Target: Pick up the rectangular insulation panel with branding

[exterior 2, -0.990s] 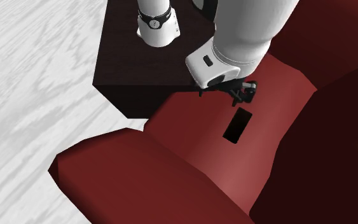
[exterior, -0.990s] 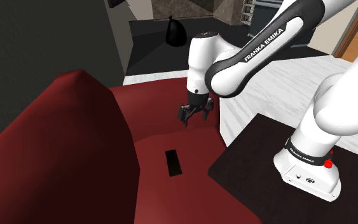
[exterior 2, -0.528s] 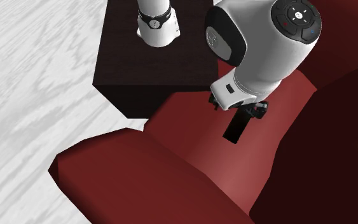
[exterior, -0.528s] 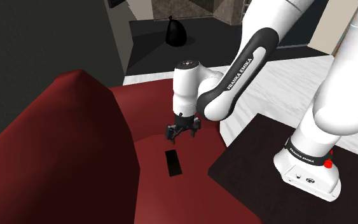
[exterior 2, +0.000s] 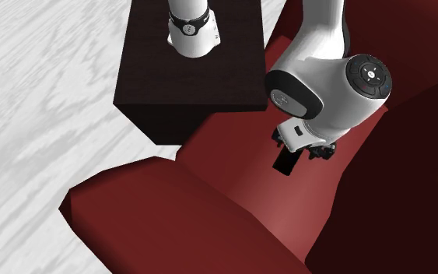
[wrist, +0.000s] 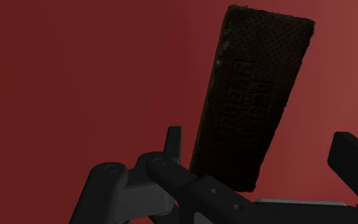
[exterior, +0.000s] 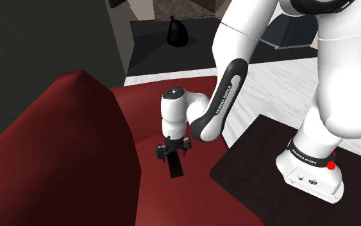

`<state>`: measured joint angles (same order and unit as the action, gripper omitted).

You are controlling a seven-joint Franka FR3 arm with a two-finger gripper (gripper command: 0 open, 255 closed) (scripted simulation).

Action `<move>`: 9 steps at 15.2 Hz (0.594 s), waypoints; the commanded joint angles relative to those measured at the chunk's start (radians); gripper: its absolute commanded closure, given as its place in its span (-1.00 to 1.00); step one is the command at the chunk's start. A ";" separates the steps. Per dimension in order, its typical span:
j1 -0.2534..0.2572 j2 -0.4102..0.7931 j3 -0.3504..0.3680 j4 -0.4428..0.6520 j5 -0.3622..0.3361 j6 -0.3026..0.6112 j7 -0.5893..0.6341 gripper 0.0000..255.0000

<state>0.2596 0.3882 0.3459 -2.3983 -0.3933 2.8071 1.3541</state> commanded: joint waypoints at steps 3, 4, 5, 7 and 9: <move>0.045 0.065 -0.051 0.026 -0.050 0.040 0.045 -1.00; 0.054 0.080 -0.063 0.031 -0.061 0.050 0.053 -1.00; 0.064 0.094 -0.075 0.035 -0.070 0.060 0.061 -1.00; 0.079 0.116 -0.093 0.044 -0.085 0.076 0.073 -1.00; 0.079 0.115 -0.093 0.041 -0.085 0.077 0.074 1.00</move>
<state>0.3364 0.5001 0.2549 -2.3584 -0.4763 2.8818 1.4260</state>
